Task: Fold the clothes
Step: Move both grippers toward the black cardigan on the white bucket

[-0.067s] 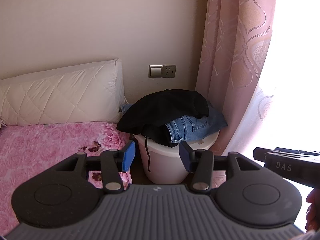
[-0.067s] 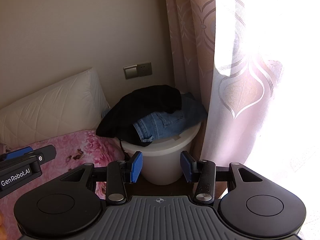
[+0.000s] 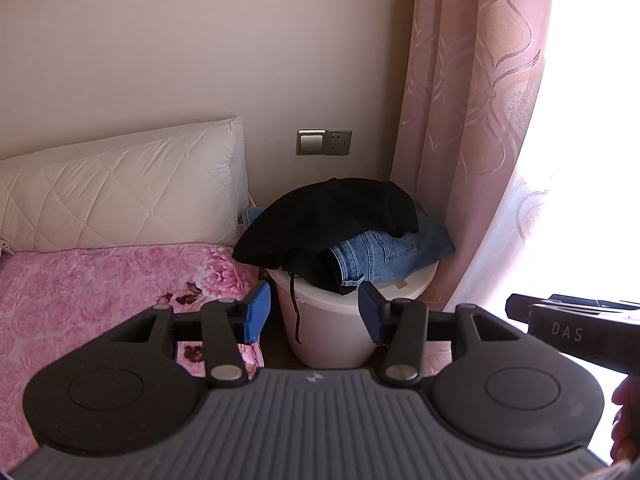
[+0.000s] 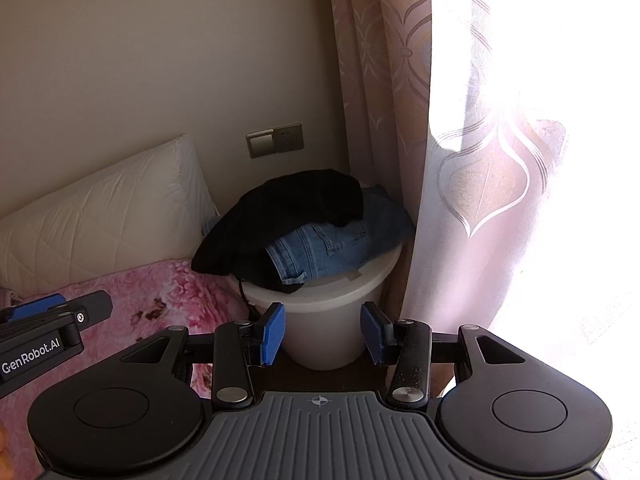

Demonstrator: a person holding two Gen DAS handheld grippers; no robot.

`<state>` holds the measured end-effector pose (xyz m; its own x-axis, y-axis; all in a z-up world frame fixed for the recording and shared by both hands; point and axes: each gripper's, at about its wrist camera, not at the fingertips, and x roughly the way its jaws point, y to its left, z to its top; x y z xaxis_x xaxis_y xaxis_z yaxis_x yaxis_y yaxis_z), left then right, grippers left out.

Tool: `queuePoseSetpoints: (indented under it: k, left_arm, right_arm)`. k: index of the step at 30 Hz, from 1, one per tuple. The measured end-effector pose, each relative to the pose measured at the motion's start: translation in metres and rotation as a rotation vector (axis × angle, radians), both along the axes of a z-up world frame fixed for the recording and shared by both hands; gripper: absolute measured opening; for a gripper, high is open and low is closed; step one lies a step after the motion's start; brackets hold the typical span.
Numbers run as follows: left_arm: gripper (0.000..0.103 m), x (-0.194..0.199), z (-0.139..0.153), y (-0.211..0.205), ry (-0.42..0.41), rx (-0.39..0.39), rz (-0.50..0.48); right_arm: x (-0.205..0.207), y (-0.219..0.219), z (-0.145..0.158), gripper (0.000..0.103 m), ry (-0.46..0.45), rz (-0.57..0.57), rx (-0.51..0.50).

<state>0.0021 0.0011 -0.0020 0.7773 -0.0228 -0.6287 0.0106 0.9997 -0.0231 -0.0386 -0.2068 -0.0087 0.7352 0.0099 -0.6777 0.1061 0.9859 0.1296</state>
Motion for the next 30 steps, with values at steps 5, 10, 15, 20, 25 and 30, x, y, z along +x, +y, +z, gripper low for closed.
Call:
queuePoseSetpoints:
  k: [5, 10, 15, 20, 25, 30]
  left_arm:
    - [0.044, 0.005, -0.004, 0.002, 0.009, 0.002, 0.001]
    - [0.044, 0.011, -0.009, 0.006, 0.018, 0.004, 0.002]
    - [0.044, 0.021, -0.015, 0.016, 0.030, -0.007, 0.013]
    - [0.044, 0.033, -0.022, 0.029, 0.048, -0.025, 0.018]
    - [0.044, 0.043, -0.033, 0.040, 0.078, -0.057, 0.028]
    - [0.044, 0.050, -0.034, 0.051, 0.090, -0.065, 0.036]
  right_arm:
    - [0.004, 0.004, -0.003, 0.046, 0.009, 0.002, 0.008]
    - [0.017, 0.006, -0.001, 0.046, 0.015, 0.005, 0.008]
    - [0.038, 0.020, -0.005, 0.046, 0.020, 0.014, -0.001]
    - [0.048, 0.029, -0.006, 0.046, 0.022, 0.018, -0.009]
    - [0.060, 0.030, -0.015, 0.046, 0.030, 0.008, -0.007]
    - [0.069, 0.032, -0.024, 0.046, 0.048, -0.006, 0.008]
